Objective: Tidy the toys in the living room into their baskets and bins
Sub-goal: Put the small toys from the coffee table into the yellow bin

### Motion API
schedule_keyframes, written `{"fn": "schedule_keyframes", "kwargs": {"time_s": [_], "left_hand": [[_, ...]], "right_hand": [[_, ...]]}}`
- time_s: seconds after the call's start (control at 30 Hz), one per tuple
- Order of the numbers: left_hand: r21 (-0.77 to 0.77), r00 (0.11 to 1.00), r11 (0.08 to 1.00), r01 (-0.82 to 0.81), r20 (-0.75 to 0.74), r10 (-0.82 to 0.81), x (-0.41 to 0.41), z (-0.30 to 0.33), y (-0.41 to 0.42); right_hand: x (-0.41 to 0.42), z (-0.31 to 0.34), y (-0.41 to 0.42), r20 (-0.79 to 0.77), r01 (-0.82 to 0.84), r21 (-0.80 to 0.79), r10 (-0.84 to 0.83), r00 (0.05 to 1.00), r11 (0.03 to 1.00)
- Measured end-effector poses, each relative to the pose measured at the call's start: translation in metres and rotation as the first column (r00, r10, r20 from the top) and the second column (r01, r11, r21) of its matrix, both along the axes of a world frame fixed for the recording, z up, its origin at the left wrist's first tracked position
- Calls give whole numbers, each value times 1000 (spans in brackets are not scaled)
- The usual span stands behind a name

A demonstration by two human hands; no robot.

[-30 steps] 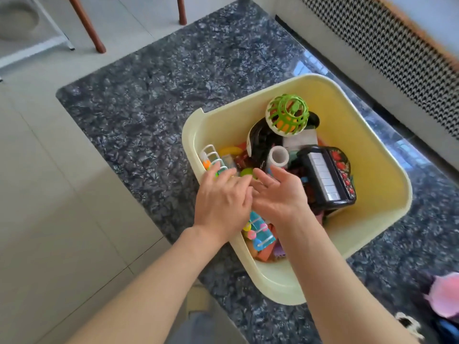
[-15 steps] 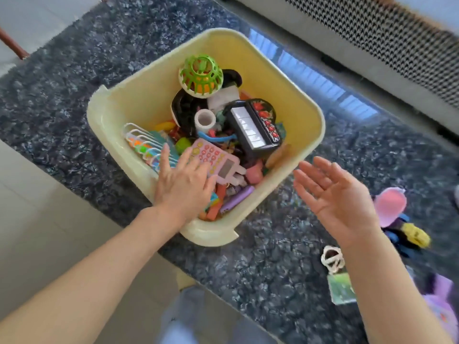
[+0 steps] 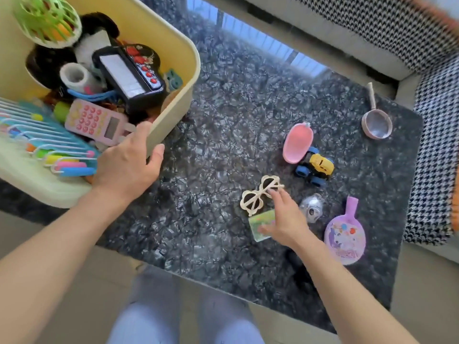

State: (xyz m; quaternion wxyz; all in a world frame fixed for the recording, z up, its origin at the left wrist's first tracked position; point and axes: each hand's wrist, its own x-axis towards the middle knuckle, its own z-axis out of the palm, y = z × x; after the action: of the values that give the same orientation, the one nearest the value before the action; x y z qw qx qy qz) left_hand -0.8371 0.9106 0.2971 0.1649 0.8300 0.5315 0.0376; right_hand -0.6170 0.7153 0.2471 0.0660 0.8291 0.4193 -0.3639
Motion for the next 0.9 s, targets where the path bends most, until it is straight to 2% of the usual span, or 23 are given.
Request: {"fn": "schedule_keyframes", "kwargs": {"time_s": [0.03, 0.1, 0.17, 0.3, 0.4, 0.5, 0.63, 0.73, 0.77, 0.83, 0.9], "left_hand": [[11, 1000, 1000, 3, -3, -3, 0, -1, 0], [37, 1000, 999, 24, -5, -23, -1, -2, -2], [55, 1000, 998, 30, -8, -30, -2, -5, -3], [62, 999, 997, 42, 11, -43, -6, -7, -2], [53, 998, 998, 43, 33, -45, -8, -9, -2], [54, 996, 997, 59, 60, -62, -12, -11, -2], [52, 989, 992, 119, 83, -123, -25, -13, -6], [70, 983, 986, 149, 97, -155, -40, -14, -8], [69, 980, 984, 165, 101, -172, -44, -14, -9], [11, 978, 985, 171, 123, -171, -53, -12, -11], [-123, 973, 983, 137, 204, -110, -55, -12, -8]], "right_hand": [[-3, -8, -6, 90, -120, -56, 124, 988, 991], [-8, -22, -14, 215, -331, -60, 336, 917, 942], [-6, -33, -13, 302, -479, -58, 473, 828, 876], [4, -39, 5, 286, -597, -203, 630, 722, 776], [5, -39, 19, 310, -601, -143, 612, 727, 786], [6, -43, 23, 321, -534, -50, 520, 791, 844], [9, -47, 25, 347, -374, 130, 311, 885, 918], [9, -40, 36, 280, -288, 127, 244, 928, 949], [8, -33, 41, 231, -219, 178, 176, 957, 959], [3, -7, 62, 60, 33, 404, -63, 996, 914], [-8, 34, 93, -194, 305, 580, -236, 952, 755]]}}
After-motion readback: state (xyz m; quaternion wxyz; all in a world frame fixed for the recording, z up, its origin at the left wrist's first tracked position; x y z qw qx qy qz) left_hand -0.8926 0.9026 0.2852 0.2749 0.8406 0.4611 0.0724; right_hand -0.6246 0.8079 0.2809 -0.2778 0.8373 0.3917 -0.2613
